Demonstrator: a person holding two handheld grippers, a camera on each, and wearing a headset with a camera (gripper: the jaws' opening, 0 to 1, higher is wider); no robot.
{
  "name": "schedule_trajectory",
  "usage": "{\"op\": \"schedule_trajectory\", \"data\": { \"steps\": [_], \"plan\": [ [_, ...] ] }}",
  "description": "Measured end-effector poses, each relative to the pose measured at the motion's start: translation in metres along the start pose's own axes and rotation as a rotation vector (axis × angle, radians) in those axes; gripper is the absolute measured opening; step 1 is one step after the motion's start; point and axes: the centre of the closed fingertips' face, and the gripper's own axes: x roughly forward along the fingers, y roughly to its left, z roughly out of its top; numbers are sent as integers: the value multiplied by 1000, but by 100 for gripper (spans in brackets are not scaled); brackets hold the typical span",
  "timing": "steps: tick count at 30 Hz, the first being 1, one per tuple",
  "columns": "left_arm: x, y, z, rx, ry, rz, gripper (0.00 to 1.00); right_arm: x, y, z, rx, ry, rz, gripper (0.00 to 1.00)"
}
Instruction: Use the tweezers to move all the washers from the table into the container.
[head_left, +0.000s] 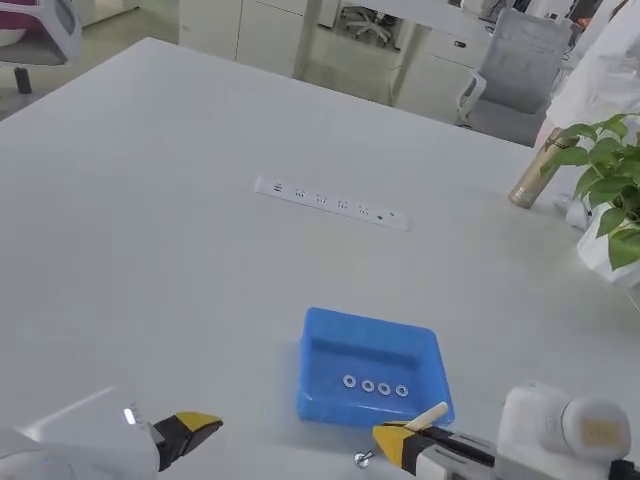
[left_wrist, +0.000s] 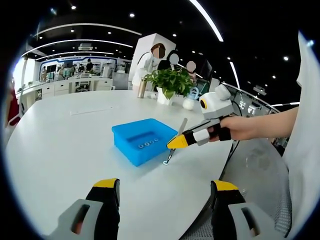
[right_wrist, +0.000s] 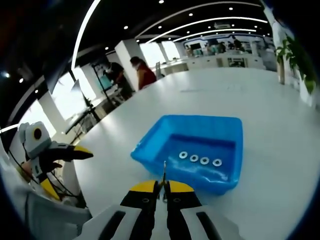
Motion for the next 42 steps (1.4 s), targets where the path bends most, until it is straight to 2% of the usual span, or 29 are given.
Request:
{"op": "schedule_trajectory", "data": {
  "steps": [12,23,31,42],
  "plan": [
    [-1,0,2,2,-3,1,75,3,-2,-2,-3,-4,-18,4],
    [-1,0,0,1,0,1,75,5,5,-2,-24,5,-1,4],
    [-1,1,1,3,-1,2,75,6,8,-3,-108,28,-6,4],
    [-1,0,0,3,2,0,75,6,9,-3,-134,33,-7,4]
  ]
}}
